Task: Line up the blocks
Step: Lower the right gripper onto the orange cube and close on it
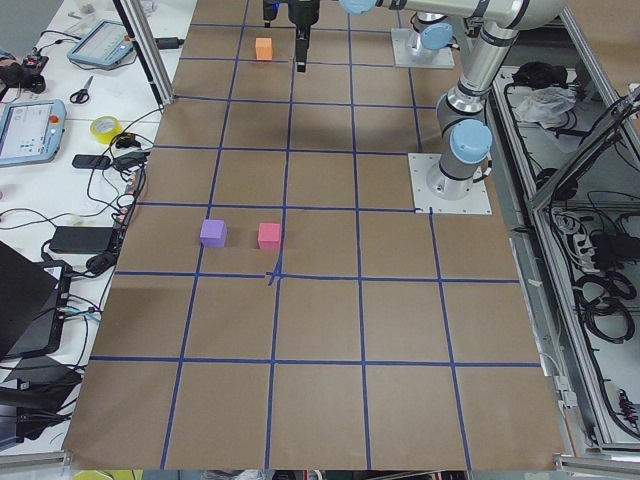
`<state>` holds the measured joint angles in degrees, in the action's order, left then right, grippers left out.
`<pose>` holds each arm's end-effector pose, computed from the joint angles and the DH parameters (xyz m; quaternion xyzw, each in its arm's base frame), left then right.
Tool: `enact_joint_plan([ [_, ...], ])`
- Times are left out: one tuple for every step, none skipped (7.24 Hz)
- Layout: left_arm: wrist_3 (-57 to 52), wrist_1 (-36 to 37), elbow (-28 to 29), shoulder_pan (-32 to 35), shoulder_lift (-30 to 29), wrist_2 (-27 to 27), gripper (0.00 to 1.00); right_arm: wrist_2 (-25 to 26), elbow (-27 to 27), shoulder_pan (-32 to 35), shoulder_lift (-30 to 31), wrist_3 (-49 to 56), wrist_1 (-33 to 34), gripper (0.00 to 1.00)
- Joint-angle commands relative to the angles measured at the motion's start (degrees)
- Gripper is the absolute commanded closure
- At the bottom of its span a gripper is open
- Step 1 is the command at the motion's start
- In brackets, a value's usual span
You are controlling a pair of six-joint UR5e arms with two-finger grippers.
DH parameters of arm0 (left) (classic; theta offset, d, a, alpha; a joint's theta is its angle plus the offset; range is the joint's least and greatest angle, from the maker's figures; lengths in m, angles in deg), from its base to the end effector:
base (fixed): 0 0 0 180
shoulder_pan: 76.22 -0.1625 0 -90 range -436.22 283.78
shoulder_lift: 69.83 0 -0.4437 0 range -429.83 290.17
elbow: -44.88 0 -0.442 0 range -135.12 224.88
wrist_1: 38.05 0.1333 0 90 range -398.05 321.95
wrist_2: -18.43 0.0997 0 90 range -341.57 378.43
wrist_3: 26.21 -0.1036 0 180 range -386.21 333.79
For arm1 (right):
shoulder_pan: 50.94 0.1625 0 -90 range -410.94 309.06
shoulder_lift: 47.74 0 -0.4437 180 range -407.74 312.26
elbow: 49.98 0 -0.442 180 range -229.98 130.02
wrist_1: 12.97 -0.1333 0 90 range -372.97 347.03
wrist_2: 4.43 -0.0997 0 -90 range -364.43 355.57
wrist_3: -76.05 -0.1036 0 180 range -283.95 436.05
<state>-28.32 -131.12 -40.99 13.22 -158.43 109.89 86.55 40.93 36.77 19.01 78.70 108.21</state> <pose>-0.1254 -0.5344 0.5495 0.0132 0.9996 -0.0212 0.0132 0.1039 -0.6947 0.2986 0.0026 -0.9981 0.0608 0.0112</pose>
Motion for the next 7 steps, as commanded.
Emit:
enact_joint_plan([
  [-0.01, 0.08, -0.09, 0.13, 0.0, 0.04, 0.0, -0.1, -0.03, -1.64, -5.03, 3.65, 6.41, 0.0],
  [-0.01, 0.0, -0.09, 0.04, 0.0, 0.04, 0.0, -0.54, -0.29, -3.31, -7.32, 5.33, 8.01, 0.0],
  [-0.01, -0.01, -0.09, 0.04, 0.0, 0.04, 0.0, -0.97, -0.64, -3.42, -8.56, 4.65, 8.89, 0.0],
  [-0.01, -0.01, -0.09, 0.04, 0.18, 0.04, 0.0, -1.15, -0.82, -3.33, -8.57, 4.12, 8.81, 0.0],
  [-0.01, -0.01, -0.09, 0.04, 0.18, 0.04, 0.0, -1.85, -1.0, -3.07, -8.22, 3.68, 8.73, 0.0],
  [-0.01, -0.01, -0.09, -0.05, 0.18, 0.04, 0.0, -5.34, -0.91, -3.07, -8.39, 3.24, 8.64, 0.0],
  [0.26, -0.01, -0.09, -0.05, 0.27, -0.05, 0.0, -5.63, -0.82, -3.07, -8.65, 3.24, 7.94, 0.0],
])
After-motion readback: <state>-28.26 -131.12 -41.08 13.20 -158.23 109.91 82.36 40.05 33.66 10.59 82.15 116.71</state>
